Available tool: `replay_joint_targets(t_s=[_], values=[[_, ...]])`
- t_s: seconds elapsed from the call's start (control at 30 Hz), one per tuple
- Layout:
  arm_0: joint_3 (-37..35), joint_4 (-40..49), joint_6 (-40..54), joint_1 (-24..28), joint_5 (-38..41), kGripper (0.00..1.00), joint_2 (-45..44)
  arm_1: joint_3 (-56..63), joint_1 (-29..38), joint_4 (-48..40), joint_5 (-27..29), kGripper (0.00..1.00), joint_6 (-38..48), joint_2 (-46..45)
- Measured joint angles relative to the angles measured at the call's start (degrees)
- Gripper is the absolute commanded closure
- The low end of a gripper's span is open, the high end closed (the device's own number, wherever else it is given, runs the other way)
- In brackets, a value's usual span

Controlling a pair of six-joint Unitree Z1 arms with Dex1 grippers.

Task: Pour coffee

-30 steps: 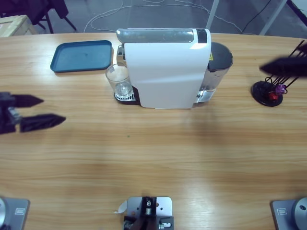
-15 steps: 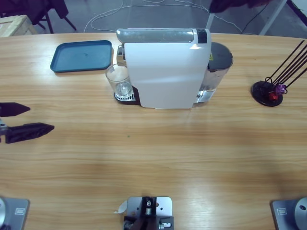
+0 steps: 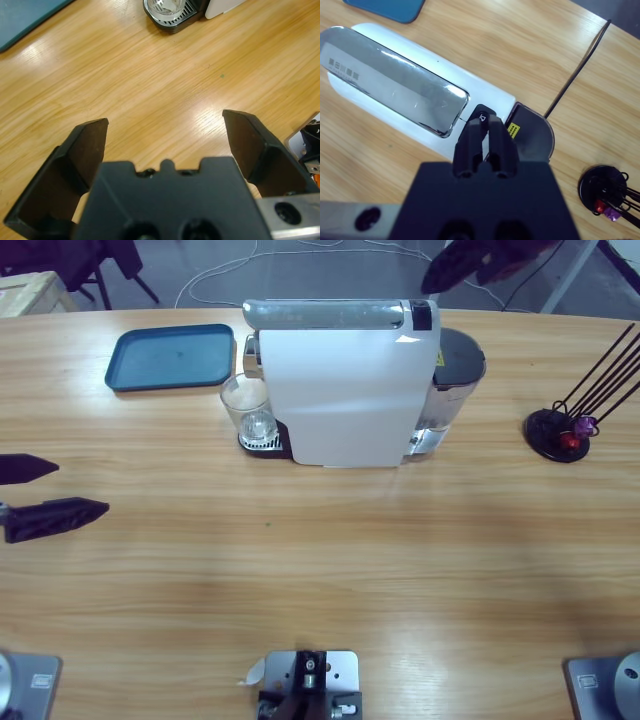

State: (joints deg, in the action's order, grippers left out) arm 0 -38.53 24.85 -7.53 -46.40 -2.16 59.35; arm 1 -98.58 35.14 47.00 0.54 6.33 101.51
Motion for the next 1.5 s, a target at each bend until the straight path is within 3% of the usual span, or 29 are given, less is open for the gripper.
replay_joint_targets(t_s=[0.9, 0.97, 1.0, 1.3, 1.5], values=[[0.0, 0.0, 0.0, -0.04, -0.14, 0.0, 0.01, 0.09, 0.01, -0.01, 0.27, 1.0, -1.22, 1.53], [0.0, 0.0, 0.0, -0.04, -0.3, 0.0, 0.01, 0.11, 0.01, -0.02, 0.56, 0.038, -1.54, 1.47], [0.0, 0.0, 0.0, -0.04, -0.35, 0.0, 0.01, 0.1, 0.01, -0.06, 0.56, 0.0, -2.14, 1.39], [0.0, 0.0, 0.0, -0.04, -0.37, 0.0, 0.01, -0.54, 0.52, 0.58, -1.09, 0.0, -3.72, -7.01], [0.0, 0.0, 0.0, -0.04, -0.37, 0.0, 0.01, -0.53, 0.52, 1.2, -1.08, 0.0, -2.27, -7.81]])
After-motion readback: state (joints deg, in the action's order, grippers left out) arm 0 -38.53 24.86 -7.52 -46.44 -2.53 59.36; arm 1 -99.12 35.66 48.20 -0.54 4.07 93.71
